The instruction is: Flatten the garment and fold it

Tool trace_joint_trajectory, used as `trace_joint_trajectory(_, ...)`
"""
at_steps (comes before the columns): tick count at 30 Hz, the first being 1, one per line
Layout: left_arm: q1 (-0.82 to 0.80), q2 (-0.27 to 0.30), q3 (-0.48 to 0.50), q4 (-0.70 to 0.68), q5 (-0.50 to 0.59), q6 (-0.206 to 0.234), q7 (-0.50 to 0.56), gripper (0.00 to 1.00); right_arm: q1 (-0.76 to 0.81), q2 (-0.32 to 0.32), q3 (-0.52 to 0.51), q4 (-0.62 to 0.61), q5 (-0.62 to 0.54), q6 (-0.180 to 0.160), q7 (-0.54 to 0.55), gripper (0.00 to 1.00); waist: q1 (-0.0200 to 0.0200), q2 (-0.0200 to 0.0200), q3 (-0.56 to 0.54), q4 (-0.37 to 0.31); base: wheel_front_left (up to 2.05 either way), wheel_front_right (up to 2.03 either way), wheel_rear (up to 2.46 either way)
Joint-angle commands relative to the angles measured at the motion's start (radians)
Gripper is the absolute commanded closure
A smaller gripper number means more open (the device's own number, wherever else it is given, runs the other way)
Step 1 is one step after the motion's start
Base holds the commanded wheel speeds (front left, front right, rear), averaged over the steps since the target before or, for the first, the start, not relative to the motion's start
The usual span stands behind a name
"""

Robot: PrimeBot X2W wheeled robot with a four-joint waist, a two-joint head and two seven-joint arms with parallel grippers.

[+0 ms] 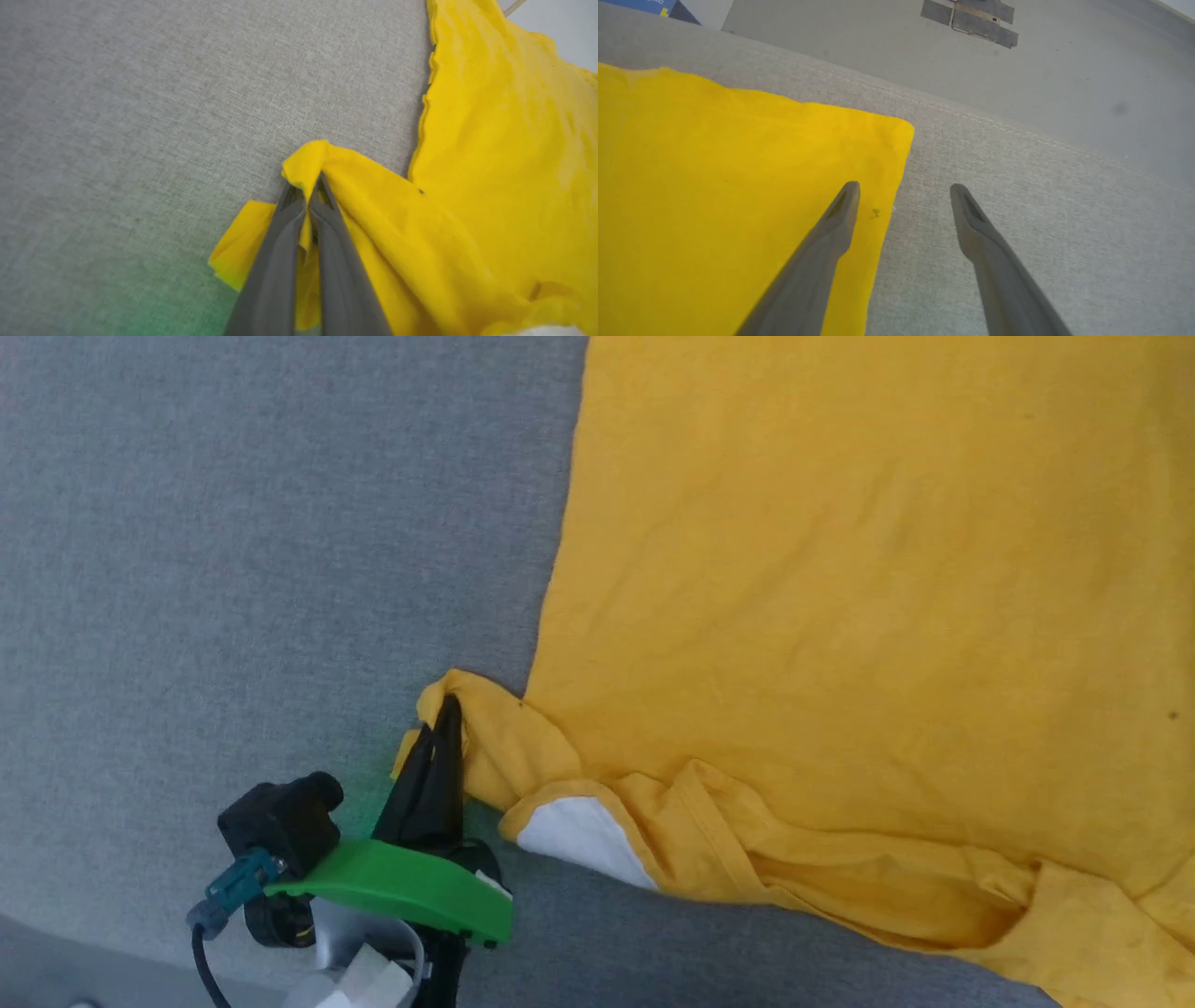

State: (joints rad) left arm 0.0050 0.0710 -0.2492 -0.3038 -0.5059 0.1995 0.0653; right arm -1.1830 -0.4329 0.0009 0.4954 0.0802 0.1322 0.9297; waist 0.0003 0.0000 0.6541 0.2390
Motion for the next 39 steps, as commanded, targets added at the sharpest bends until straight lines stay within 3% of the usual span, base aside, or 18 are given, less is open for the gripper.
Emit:
trace_joint_trajectory(1, 0.010, -0.003, -0.007, 0.015, 0.003, 0.009, 0.000, 1.00, -0.010, -0.010, 0.011, 0.008, 0.008, -0.002, 0.022, 0.00, -0.0003, 0.0000, 0.074, 0.074, 0.00, 0.00, 0.00)
trace_joint_trajectory(7, -0.001, -0.006, -0.021, 0.045, 0.004, 0.013, -0.020, 1.00, 0.027, -0.019, 0.015, 0.031, 0.059, -0.002, 0.124, 0.00, -0.0003, 0.0000, 0.052, 0.073, 0.00, 0.00, 0.00)
trace_joint_trajectory(9, -0.002, -0.004, -0.020, 0.053, 0.007, 0.015, -0.022, 1.00, 0.035, -0.023, 0.007, 0.028, 0.075, -0.002, 0.158, 0.78, -0.0003, 0.0000, 0.033, 0.071, 0.00, 0.00, 0.00)
trace_joint_trajectory(10, -0.003, -0.002, -0.020, 0.057, 0.007, 0.015, -0.022, 1.00, 0.035, -0.026, -0.001, 0.023, 0.083, -0.002, 0.167, 1.00, -0.0003, 0.0000, 0.021, 0.069, 0.00, 0.00, 0.00)
trace_joint_trajectory(15, -0.005, 0.013, -0.013, 0.064, 0.011, 0.016, -0.020, 1.00, 0.026, -0.032, -0.028, -0.022, 0.084, -0.002, 0.134, 1.00, -0.0003, 0.0000, -0.056, 0.050, 0.00, 0.00, 0.00)
trace_joint_trajectory(21, 0.009, 0.047, 0.011, 0.079, 0.011, 0.025, 0.003, 1.00, 0.040, -0.006, -0.055, -0.054, 0.117, -0.002, 0.027, 1.00, -0.0003, 0.0000, -0.213, -0.022, 0.00, 0.00, 0.00)
trace_joint_trajectory(25, 0.021, 0.073, 0.027, 0.085, 0.009, 0.033, 0.030, 1.00, 0.123, -0.053, 0.000, -0.096, 0.143, -0.002, 0.019, 1.00, -0.0003, 0.0000, -0.320, -0.094, 0.00, 0.00, 0.00)
trace_joint_trajectory(33, 0.042, 0.101, 0.041, 0.125, -0.013, 0.034, 0.069, 1.00, 0.502, -0.144, 0.080, -0.307, 0.303, -0.002, 0.085, 1.00, -0.0003, 0.0000, -0.461, -0.236, 0.00, 0.00, 0.00)
trace_joint_trajectory(36, 0.050, 0.101, 0.050, 0.141, -0.019, 0.039, 0.067, 1.00, 0.685, -0.134, 0.050, -0.387, 0.346, -0.002, 0.088, 1.00, -0.0003, 0.0000, -0.485, -0.275, 0.00, 0.00, 0.00)
trace_joint_trajectory(39, 0.055, 0.099, 0.054, 0.162, -0.021, 0.044, 0.059, 1.00, 0.851, -0.072, 0.009, -0.440, 0.378, -0.002, 0.057, 1.00, -0.0003, 0.0000, -0.492, -0.312, 0.00, 0.00, 0.00)
